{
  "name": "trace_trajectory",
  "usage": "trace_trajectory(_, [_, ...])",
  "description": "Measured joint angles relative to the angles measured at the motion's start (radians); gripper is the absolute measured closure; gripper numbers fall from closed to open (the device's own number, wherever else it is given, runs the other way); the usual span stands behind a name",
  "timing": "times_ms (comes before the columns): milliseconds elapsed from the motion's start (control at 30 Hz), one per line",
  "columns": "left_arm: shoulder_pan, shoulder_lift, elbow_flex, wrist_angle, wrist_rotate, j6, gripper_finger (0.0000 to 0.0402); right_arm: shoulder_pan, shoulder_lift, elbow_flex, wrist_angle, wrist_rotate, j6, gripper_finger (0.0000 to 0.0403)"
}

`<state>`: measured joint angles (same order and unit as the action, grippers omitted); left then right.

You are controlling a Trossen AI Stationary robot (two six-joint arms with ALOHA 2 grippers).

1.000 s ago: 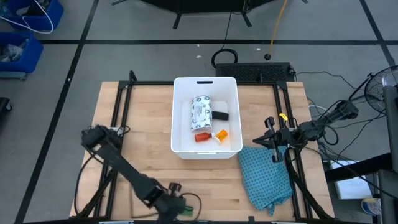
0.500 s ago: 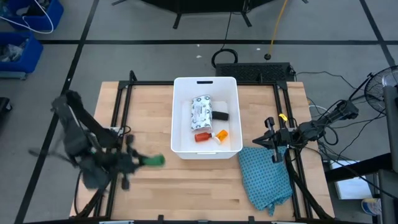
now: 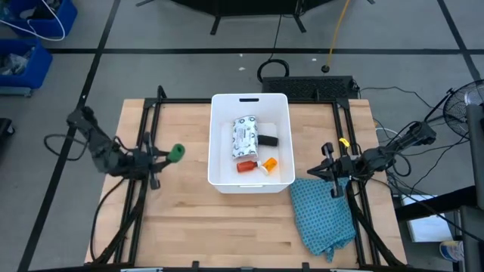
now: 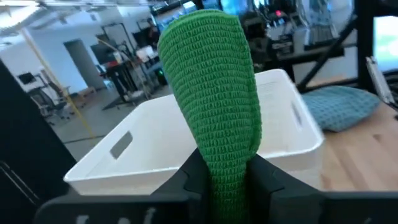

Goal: Pick & place medical supplies in basket/bin
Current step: Put the green bandage into the white bin

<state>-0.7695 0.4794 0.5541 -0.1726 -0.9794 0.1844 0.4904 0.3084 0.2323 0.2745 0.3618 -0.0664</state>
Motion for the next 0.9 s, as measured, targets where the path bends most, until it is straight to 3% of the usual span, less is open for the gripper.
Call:
trace_trajectory(233, [0.095, -0.242, -0.252, 0.17, 0.067, 0.091, 0.0334, 0.0, 0.0, -0.068, 0.051, 0.001, 0.025, 0.0403])
trace_trajectory(467, [0.212, -0.353, -0.356, 0.248, -0.017, 0.019, 0.0346, -0.011, 0.001, -0.191, 0.233, 0.005, -0.103, 0.0403])
trace_trajectory(700, [0.307, -0.267, -0.271, 0.246, -0.009, -0.134, 0.0349, -0.038, 0.002, -0.205, 0.322, 0.031, -0.161, 0.0403])
trace_trajectory(900, [0.391, 0.007, 0.027, 0.097, 0.091, -0.173, 0.035, -0.04, 0.001, -0.206, 0.343, 0.033, -0.254, 0.0403])
